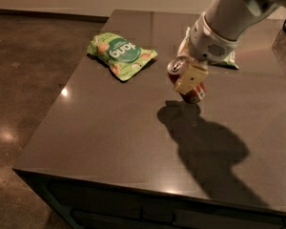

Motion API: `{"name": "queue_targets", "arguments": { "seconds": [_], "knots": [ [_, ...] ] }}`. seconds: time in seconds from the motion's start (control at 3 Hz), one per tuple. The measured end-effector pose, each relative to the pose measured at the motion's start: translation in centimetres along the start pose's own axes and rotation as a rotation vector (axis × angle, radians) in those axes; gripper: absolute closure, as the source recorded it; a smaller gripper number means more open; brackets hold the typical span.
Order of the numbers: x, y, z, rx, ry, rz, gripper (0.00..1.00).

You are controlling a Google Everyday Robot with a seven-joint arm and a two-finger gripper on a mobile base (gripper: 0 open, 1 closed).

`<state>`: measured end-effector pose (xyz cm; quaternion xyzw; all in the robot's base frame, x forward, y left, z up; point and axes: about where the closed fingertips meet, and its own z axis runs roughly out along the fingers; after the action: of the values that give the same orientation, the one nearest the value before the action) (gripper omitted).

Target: Knock coke can over

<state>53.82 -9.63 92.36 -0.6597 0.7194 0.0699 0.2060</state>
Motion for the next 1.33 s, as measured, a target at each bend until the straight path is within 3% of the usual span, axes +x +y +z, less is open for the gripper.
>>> {"name": "queue_targets", "arguments": {
  "seconds": [0.33,0.67,1.33],
  "knots": [
    [0.9,1.0,0.4,0.021,0.129,-0.179,1.0],
    [1.5,1.3,0.8,0.027,0.209,-0.317,1.0],
    [2.5,2.0,2.3,-0.044,0.331,-0.549,0.59]
  ]
}}
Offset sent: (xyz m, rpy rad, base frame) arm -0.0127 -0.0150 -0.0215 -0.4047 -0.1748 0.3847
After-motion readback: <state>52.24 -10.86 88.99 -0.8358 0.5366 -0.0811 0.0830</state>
